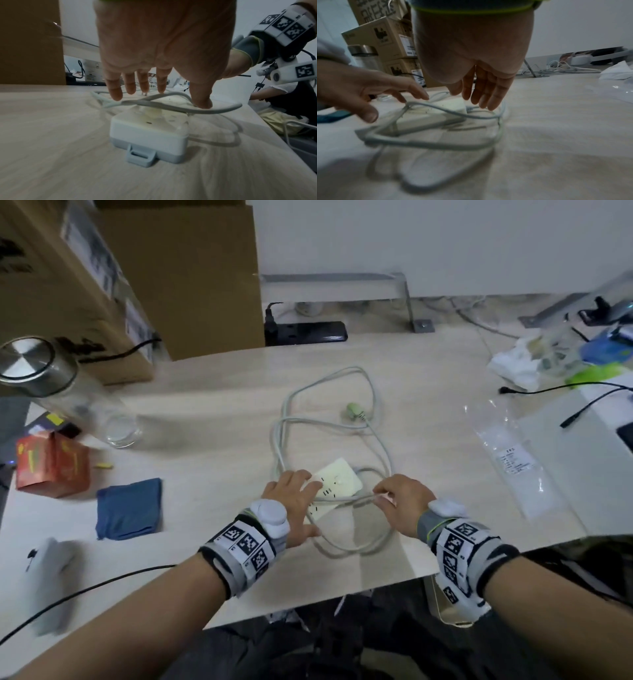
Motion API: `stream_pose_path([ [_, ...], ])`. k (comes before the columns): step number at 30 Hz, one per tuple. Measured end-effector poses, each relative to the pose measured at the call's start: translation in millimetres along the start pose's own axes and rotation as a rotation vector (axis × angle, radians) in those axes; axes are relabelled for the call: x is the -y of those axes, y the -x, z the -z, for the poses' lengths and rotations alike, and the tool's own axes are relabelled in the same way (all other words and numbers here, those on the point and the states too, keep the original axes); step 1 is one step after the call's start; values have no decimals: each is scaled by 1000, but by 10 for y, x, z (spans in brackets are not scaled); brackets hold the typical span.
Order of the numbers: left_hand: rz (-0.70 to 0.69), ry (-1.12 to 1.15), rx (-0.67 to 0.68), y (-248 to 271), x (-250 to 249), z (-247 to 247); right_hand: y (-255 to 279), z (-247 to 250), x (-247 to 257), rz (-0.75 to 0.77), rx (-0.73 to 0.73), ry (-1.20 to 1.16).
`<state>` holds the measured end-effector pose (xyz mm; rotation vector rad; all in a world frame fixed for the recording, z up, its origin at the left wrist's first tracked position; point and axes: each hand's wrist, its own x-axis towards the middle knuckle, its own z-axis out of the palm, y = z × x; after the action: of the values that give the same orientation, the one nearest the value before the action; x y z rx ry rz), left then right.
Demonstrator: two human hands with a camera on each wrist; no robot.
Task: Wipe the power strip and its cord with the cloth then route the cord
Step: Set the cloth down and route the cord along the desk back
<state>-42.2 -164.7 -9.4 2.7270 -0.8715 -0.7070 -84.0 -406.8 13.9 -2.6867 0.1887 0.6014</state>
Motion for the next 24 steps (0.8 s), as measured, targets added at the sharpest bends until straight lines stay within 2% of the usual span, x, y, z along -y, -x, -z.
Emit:
stream_pose_path([
  [5,76,-6,-6,-209,-129,54,-71,-5,-274,52,38,-4],
  [9,134,-44,16,-296,-158,79,-171,61,-469,96,167,88],
  [15,207,8,-117,-323,-355,92,-296,159,-647,223,238,105],
  [18,254,-60,-17,-339,-458,90,-325,173,-668,296,288,136],
  [22,398,-149,104,-451,-555,106,-360,183,-756,430,408,324],
  [24,428,-148,117,-506,-580,110,-383,172,-795,488,380,331],
])
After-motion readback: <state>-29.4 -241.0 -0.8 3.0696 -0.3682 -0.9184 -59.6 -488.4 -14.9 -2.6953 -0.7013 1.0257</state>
